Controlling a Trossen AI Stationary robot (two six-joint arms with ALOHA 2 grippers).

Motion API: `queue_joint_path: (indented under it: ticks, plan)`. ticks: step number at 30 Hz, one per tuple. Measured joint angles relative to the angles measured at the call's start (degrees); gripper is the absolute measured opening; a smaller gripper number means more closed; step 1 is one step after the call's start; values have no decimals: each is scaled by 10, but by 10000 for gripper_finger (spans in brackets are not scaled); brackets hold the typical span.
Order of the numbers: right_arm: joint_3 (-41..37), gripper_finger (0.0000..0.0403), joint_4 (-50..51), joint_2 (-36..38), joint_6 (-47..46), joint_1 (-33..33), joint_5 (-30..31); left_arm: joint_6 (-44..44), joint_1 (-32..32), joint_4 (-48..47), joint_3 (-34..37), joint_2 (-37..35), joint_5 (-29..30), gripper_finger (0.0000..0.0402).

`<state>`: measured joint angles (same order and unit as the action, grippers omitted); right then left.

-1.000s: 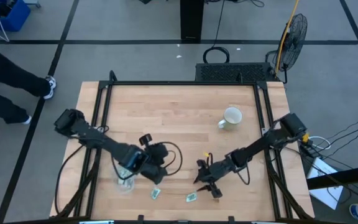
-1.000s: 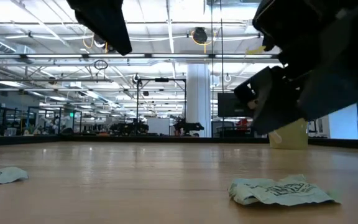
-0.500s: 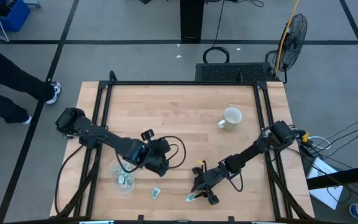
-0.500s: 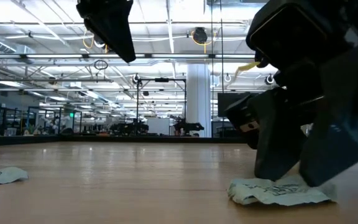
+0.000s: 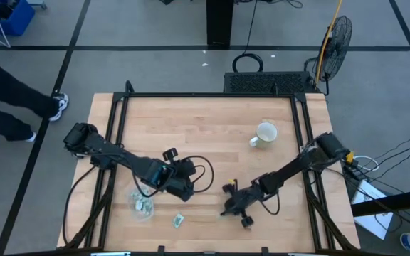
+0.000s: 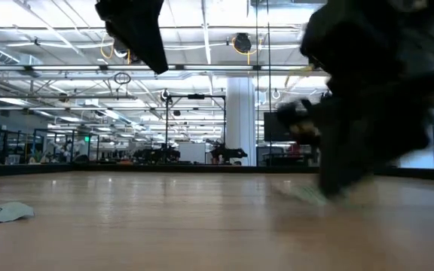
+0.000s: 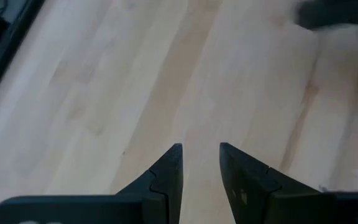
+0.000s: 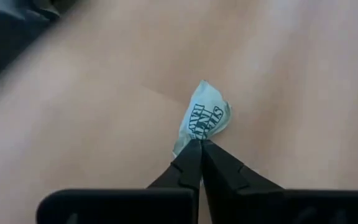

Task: Pick and place Stevia / Truvia into bins
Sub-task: Put the stevia packet into the transparent bin

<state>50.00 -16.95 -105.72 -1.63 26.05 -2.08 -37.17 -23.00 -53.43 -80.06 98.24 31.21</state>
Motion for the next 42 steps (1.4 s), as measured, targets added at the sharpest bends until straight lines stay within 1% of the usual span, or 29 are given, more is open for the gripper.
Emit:
queue_joint_path:
  ticks: [2, 4, 5, 6, 7, 8, 10, 12, 14, 19, 22, 24, 26, 29, 33, 35, 39, 42]
  plan:
    - [0, 4, 39, 49, 33, -13, 73, 9, 0, 30, 0, 0, -14, 111]
    - [3, 3, 78, 98, 60, -29, 155, 49, 0, 70, 0, 0, -33, 111]
    - [3, 2, 98, 118, 69, -39, 182, 81, 0, 92, 0, 0, -40, 111]
    - [2, 2, 115, 134, 72, -51, 195, 112, -1, 115, 0, 0, -42, 111]
    - [2, 2, 127, 148, 70, -63, 194, 146, -3, 136, 0, 0, -42, 111]
    - [1, 2, 136, 161, 64, -77, 179, 185, -3, 155, 0, 0, -42, 111]
    - [1, 2, 134, 176, 45, -107, 116, 265, -1, 184, 0, 5, -32, 111]
    - [2, 1, 137, 181, 27, -131, 54, 333, 2, 201, 0, 11, -4, 111]
    - [1, 1, 142, 180, 15, -149, 25, 371, 8, 210, 1, 17, 17, 111]
    - [1, 1, 146, 181, 11, -181, 20, 376, 27, 221, 0, 48, 8, 114]
    - [1, 1, 143, 181, 18, -195, 19, 384, 34, 196, 1, 67, 5, 128]
    - [1, 1, 138, 181, 24, -206, 20, 386, 41, 204, 0, 84, 8, 141]
    - [1, 1, 129, 181, 24, -216, 20, 391, 44, 194, 0, 98, 32, 156]
    - [2, 1, 118, 181, 25, -230, 20, 418, 48, 208, 0, 115, 79, 175]
    - [2, 1, 112, 181, 23, -244, 18, 442, 54, 220, 0, 128, 90, 191]
    - [2, 1, 113, 181, 17, -248, 15, 442, 55, 217, 1, 131, 113, 192]
    - [2, 1, 114, 181, -1, -253, -12, 441, 58, 223, 0, 133, 141, 187]
    - [2, 1, 109, 181, -5, -253, -13, 448, 63, 233, 0, 133, 140, 175]
